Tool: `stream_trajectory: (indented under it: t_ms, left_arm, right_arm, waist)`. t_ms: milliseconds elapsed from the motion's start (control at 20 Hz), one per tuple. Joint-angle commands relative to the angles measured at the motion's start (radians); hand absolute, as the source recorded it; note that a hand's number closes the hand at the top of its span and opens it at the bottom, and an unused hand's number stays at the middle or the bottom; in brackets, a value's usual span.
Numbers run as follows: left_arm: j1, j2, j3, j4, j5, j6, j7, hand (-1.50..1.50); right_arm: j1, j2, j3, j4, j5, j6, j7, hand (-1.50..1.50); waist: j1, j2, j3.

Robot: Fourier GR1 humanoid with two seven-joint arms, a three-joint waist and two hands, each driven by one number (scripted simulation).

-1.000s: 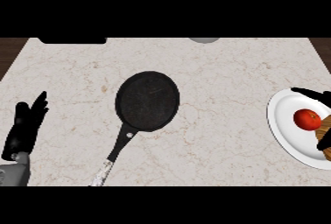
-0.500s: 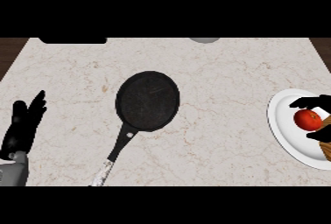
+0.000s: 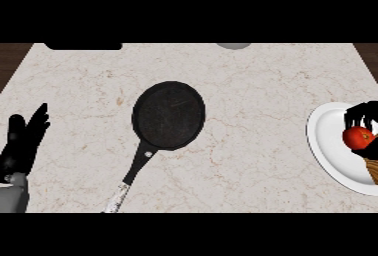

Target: Pick the tomato from the plate and place it in the pan

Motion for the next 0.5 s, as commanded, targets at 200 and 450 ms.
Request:
stream_trajectory:
  t_ms: [200,450]
  left_arm:
    - [0.033,0.002,0.029,0.012,0.009,-0.008,-0.011,0.00]
    - [0.065,-0.014,0.031,0.007,-0.017,0.033,-0.028,0.00]
  right_arm:
    - [0.158,0.219,0.059,-0.332,0.034,-0.088,0.312,1.50]
    - [0.307,0.309,0.116,-0.656,0.067,-0.121,0.490,1.50]
  waist:
    - [-0.045,-0.019,-0.004]
    - [-0.079,-0.028,-0.006]
